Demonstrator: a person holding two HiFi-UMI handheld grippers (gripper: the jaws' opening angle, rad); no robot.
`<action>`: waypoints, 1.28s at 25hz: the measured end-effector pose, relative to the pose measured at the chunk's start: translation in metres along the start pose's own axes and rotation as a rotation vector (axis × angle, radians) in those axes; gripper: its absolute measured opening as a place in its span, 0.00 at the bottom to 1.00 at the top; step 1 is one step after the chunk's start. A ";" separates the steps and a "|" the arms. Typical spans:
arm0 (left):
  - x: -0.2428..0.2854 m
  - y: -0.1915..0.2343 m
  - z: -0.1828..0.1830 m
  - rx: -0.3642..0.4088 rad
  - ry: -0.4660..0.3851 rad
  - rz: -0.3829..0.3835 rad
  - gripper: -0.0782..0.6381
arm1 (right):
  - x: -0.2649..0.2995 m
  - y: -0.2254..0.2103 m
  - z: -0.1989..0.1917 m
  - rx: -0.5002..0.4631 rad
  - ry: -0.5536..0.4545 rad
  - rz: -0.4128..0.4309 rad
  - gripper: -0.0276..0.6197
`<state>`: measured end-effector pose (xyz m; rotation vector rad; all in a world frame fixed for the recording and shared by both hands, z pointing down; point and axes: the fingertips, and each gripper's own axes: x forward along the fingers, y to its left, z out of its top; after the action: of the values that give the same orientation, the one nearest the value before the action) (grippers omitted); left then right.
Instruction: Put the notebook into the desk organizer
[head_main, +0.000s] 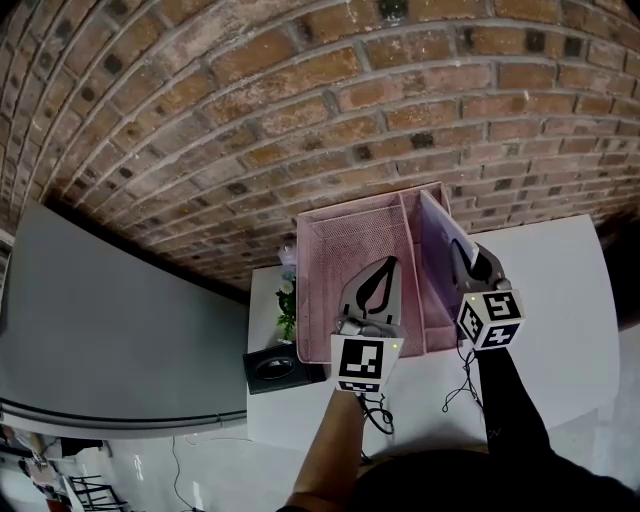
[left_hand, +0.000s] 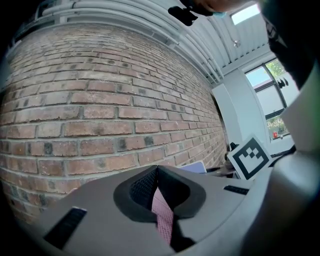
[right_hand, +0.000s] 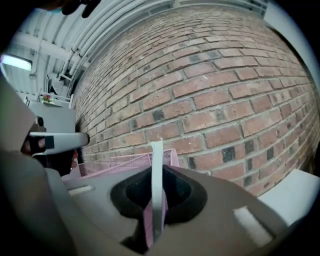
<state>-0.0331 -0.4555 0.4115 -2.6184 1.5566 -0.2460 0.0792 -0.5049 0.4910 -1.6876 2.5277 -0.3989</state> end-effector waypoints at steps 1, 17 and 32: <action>0.000 0.000 0.000 0.000 0.001 0.000 0.12 | -0.002 -0.003 -0.007 0.003 -0.010 -0.008 0.09; -0.001 -0.007 -0.004 -0.035 0.006 -0.019 0.12 | -0.024 -0.012 -0.036 0.013 0.022 -0.042 0.09; -0.024 -0.021 0.006 -0.019 -0.012 -0.040 0.12 | -0.049 -0.006 -0.054 -0.028 0.114 -0.062 0.09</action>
<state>-0.0246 -0.4243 0.4065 -2.6627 1.5114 -0.2192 0.0931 -0.4527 0.5409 -1.8073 2.5752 -0.4802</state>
